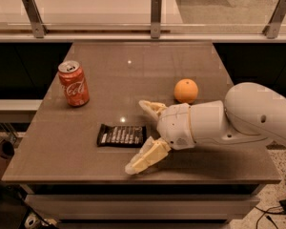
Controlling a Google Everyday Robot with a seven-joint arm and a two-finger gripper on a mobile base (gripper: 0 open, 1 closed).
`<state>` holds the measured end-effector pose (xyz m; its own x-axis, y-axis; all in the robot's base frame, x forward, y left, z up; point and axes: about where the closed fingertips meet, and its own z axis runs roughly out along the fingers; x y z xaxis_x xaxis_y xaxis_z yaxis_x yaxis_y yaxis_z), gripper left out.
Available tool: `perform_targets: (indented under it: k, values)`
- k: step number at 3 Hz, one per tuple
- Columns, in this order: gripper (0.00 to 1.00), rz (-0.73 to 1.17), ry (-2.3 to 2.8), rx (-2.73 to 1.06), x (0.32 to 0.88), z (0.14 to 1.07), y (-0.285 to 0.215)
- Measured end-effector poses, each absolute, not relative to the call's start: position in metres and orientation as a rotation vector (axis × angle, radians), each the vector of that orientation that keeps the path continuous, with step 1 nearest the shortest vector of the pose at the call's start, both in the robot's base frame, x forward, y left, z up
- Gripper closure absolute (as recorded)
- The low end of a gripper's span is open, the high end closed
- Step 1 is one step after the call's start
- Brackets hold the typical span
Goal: Pick rxbar chocolate
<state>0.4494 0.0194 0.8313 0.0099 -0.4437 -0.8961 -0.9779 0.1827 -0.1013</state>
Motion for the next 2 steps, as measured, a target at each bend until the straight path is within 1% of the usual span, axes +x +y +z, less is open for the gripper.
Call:
perform_targets:
  k: [1, 2]
  values:
    - [0.0, 0.787, 1.568, -1.384, 0.4537, 0.8219, 0.0246]
    - [0.18, 0.787, 1.566, -1.388, 0.4529, 0.8226, 0.026]
